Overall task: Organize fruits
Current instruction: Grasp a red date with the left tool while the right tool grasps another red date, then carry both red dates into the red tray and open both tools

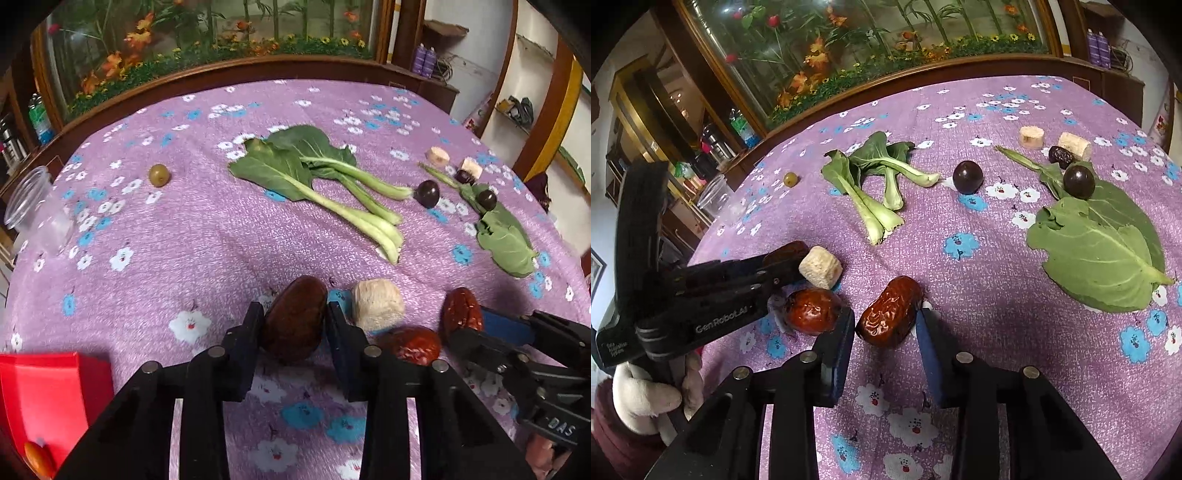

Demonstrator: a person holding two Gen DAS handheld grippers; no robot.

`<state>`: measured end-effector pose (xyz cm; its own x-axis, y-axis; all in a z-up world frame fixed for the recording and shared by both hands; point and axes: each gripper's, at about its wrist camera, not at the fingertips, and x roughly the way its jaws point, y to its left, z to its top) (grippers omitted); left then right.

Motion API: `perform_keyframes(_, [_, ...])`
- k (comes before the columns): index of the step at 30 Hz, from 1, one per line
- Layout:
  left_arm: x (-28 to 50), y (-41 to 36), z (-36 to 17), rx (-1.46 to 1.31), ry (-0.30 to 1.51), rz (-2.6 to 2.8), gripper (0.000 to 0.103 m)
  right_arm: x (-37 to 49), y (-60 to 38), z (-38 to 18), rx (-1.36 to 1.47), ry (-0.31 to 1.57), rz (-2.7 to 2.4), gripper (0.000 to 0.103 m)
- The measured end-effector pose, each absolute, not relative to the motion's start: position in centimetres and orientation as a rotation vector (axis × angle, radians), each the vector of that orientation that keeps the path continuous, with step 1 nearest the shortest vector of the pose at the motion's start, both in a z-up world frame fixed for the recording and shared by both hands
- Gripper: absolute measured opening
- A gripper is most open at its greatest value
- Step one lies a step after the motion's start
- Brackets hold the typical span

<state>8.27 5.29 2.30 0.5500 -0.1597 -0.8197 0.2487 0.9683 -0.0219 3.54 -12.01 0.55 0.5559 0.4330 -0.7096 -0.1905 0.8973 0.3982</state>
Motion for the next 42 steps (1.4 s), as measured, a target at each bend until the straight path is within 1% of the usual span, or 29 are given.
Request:
perform_keyframes(6, [4.8, 7.1, 4.9, 0.008, 0.903, -0.229, 0.031, 3.0, -12.2, 1.0, 0.311, 0.892, 0.392, 0.034])
perform_keyframes(17, [-3.6, 14.1, 8.1, -0.245, 0.816, -0.182, 0.030, 0.2, -11.5, 2.5, 0.348, 0.897, 0.458, 0.032])
perform_keyframes(26, [-9.7, 20.1, 7.4, -0.425, 0.750, -0.077, 0.030, -3.7, -9.8, 5.9, 0.284, 0.864, 0.497, 0.031])
perform_keyframes(29, [-10.9, 21.5, 7.3, -0.431, 0.737, -0.029, 0.030, -4.5, -8.3, 6.8, 0.257, 0.857, 0.522, 0.031])
perform_keyframes(36, [-13.1, 25.1, 8.1, -0.446, 0.683, 0.070, 0.030, -6.3, -3.4, 8.2, 0.208, 0.862, 0.610, 0.031])
perform_keyframes(42, [-14.4, 28.5, 7.3, -0.496, 0.672, 0.141, 0.030, -7.0, 1.8, 8.9, 0.162, 0.885, 0.697, 0.031])
